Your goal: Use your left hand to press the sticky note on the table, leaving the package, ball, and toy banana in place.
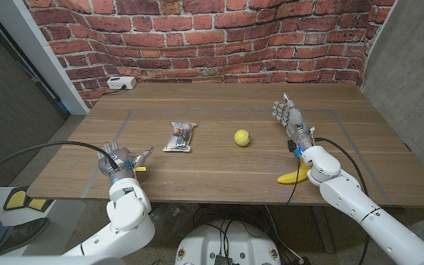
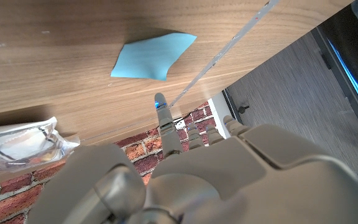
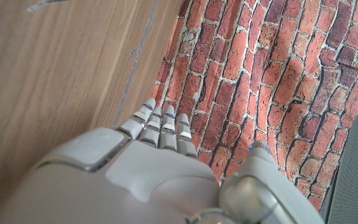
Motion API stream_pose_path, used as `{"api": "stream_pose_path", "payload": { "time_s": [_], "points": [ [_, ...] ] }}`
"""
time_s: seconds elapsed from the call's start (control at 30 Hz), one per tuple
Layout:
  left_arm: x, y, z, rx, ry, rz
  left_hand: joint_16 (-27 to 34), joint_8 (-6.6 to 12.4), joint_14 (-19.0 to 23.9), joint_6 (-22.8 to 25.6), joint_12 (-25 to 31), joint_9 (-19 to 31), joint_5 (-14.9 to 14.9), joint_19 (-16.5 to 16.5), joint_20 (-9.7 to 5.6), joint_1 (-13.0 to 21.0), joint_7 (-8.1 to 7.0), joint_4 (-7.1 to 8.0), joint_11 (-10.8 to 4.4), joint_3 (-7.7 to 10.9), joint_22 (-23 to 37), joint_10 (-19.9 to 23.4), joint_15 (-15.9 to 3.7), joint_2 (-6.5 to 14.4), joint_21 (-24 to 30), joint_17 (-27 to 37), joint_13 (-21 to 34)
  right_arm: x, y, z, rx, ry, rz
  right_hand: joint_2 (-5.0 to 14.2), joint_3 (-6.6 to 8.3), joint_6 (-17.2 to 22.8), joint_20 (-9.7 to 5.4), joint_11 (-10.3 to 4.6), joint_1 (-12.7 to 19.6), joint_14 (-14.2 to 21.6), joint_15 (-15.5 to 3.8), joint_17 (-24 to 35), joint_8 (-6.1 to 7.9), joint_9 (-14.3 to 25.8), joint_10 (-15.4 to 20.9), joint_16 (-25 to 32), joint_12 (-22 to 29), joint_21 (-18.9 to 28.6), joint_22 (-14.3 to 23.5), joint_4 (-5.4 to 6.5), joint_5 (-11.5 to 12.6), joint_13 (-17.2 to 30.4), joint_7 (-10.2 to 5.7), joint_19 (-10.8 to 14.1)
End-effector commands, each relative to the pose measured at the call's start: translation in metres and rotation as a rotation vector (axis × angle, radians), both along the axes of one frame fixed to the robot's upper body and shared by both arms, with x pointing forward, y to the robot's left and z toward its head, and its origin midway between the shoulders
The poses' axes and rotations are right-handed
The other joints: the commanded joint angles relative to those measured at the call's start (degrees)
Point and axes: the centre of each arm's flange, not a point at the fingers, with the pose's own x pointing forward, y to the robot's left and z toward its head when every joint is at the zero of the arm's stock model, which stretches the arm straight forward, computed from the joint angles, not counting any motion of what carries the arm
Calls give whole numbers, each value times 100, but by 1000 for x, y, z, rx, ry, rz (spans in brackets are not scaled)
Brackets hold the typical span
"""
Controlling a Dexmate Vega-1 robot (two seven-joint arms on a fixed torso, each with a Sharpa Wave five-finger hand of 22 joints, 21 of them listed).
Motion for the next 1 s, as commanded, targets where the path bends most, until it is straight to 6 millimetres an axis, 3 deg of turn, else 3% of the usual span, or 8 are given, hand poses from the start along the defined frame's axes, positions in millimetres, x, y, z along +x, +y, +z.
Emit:
{"api": "stream_pose_path", "payload": {
  "time_s": [0.03,1.0],
  "points": [
    [3,-3,-5,1,7,5,36,21,19,65,24,2,28,-16,-6,8,-16,15,-50,-38,11,19,-45,47,24,11,18,0,0,3,-4,-4,2,22,-13,16,4,0,-21,-35,11,3,-12,30,54,-11,-10,-15,25,-12,28,4,-45,11],
    [13,-5,-18,-32,45,-3,68,2,136,229,44,-1,50,17,1,47,-23,9,-69,-52,13,67,-115,117,47,6,17,2,-3,7,-3,1,-1,23,-20,15,4,-6,-22,-34,15,2,-14,30,66,-10,-13,-18,26,-19,28,4,-46,20]
  ]
}}
